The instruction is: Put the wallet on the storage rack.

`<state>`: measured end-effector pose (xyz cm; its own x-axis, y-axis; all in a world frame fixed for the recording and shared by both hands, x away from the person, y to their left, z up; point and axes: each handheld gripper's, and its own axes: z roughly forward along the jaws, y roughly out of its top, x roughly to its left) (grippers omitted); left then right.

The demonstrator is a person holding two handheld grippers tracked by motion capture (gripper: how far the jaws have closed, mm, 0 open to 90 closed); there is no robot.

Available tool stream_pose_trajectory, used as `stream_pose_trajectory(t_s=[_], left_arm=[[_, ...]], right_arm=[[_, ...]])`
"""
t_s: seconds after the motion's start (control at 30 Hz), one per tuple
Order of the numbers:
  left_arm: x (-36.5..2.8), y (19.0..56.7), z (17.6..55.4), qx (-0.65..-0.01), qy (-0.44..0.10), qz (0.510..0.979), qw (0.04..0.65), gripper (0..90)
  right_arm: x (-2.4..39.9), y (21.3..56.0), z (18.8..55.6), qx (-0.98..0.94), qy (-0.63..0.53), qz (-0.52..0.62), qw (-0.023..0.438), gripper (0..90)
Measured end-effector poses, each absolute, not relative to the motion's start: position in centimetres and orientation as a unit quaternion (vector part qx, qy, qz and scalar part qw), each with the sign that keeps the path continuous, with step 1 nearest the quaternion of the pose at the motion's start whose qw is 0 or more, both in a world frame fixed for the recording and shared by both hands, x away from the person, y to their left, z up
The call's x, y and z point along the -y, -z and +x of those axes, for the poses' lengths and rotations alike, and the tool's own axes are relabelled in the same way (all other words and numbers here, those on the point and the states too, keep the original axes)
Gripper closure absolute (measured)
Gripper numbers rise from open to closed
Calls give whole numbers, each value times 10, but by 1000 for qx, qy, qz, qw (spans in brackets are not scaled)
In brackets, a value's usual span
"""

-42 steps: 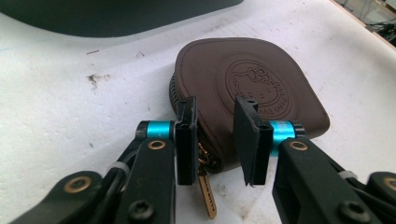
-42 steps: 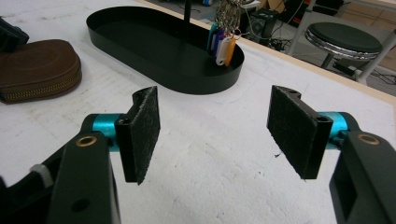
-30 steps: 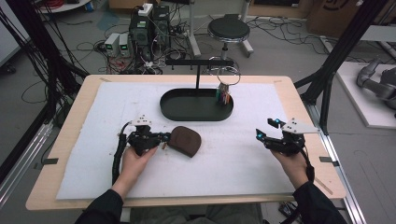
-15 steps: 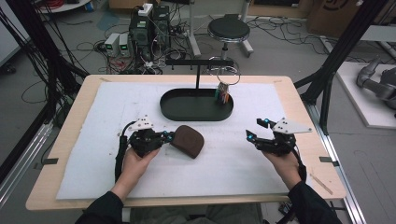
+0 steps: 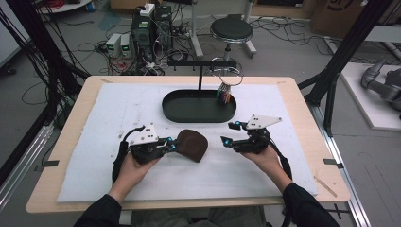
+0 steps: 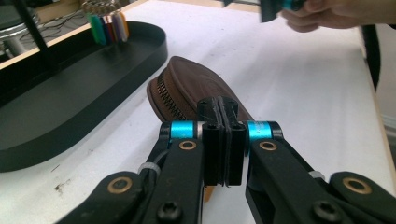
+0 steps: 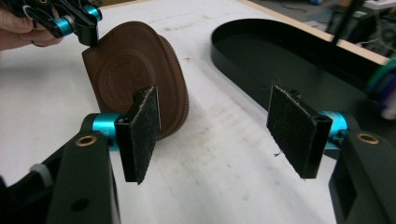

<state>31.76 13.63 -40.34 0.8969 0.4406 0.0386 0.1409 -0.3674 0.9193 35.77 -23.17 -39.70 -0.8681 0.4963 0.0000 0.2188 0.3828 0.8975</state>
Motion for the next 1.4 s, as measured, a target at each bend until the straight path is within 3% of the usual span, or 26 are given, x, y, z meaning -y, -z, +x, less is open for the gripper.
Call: stream_pose_trajectory(t_s=[0.27,0.37,0.47,0.53,0.77,0.9,1.07,1.17,1.33,1.4], left_arm=[[-142,405,313,-156,-135,823,530,885],[-141,405,312,-149,-132,822,534,885],[-141,405,311,-142,-132,822,536,885],[-141,405,311,-139,-130,823,535,884],[-144,405,311,-141,-126,825,533,878],[-146,405,312,-149,-122,827,528,866],[-147,402,314,-171,-120,811,547,710],[-145,403,316,-173,-119,814,542,661],[-143,407,325,-198,-108,810,541,460],[-144,410,331,-202,-95,810,543,436]], right_arm=[[198,416,375,-845,-494,193,66,348],[185,424,380,-854,-483,189,38,387],[177,428,383,-859,-478,183,12,452],[171,432,384,-864,-473,175,-1,549],[174,426,380,-866,-472,164,2,717],[175,423,377,-868,-470,157,8,769],[179,411,369,-860,-489,144,39,841],[181,410,366,-863,-483,143,46,851],[182,405,360,-866,-481,122,63,856],[183,402,357,-866,-482,113,66,857]])
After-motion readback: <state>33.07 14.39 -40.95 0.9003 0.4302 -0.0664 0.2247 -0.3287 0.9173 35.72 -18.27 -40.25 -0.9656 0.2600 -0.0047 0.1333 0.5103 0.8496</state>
